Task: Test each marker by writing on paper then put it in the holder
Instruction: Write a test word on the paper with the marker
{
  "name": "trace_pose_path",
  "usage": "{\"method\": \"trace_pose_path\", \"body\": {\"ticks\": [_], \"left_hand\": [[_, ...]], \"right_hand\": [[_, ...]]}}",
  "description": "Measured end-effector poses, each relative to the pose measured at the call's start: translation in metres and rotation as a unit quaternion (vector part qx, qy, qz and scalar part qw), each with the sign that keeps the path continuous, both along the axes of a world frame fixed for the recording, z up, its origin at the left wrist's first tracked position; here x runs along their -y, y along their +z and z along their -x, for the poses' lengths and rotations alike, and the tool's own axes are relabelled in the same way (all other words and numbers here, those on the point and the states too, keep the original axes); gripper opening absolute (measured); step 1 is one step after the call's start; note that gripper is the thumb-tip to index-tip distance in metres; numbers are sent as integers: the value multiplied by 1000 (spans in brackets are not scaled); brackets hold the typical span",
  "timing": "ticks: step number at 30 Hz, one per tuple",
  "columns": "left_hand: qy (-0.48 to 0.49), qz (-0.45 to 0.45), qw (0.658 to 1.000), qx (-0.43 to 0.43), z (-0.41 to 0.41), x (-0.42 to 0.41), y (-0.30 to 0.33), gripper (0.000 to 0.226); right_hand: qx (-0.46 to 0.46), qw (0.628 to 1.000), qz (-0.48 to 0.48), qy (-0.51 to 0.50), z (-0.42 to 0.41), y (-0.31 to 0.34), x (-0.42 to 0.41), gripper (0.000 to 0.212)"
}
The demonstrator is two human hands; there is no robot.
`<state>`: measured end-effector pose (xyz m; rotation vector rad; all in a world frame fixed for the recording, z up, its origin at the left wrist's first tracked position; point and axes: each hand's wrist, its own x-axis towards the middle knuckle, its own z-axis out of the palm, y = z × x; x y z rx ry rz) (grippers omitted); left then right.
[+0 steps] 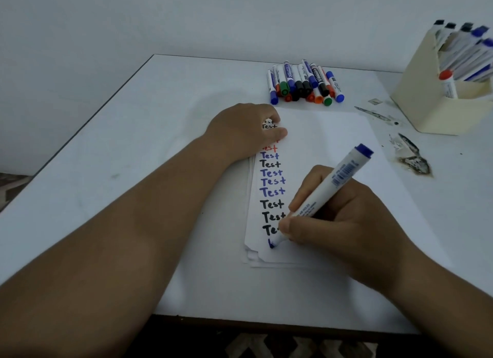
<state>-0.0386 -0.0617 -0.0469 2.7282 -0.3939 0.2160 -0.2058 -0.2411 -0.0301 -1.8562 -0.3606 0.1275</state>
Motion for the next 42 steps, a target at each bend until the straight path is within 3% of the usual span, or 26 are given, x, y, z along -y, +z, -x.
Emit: {"method": "trace_pose_path", "body": {"ticks": [31,42], "left_hand": [[3,17,1000,-9,0,0,2,41],[-1,26,1000,0,-1,0,0,40]], "right_hand": [[62,998,9,5,3,-4,0,21],[82,996,12,-35,2,-6,0,17]]}}
